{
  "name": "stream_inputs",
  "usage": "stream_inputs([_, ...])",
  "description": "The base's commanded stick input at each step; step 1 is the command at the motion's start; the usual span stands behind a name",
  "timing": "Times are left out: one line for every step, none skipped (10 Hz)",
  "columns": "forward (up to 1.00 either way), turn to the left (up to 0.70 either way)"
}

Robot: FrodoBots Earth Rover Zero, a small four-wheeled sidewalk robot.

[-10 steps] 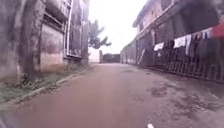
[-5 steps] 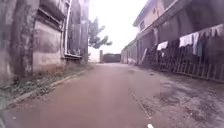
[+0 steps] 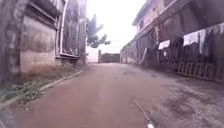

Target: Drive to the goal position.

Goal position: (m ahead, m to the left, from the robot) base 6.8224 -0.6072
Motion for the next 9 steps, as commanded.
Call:
stream_inputs([0.70, 0.00])
stream_inputs([0.70, 0.00])
stream_inputs([0.70, 0.00])
stream_inputs([0.70, 0.00])
stream_inputs([0.70, 0.00])
stream_inputs([0.70, 0.00])
stream_inputs([0.70, 0.00])
stream_inputs([0.70, 0.00])
stream_inputs([0.70, 0.00])
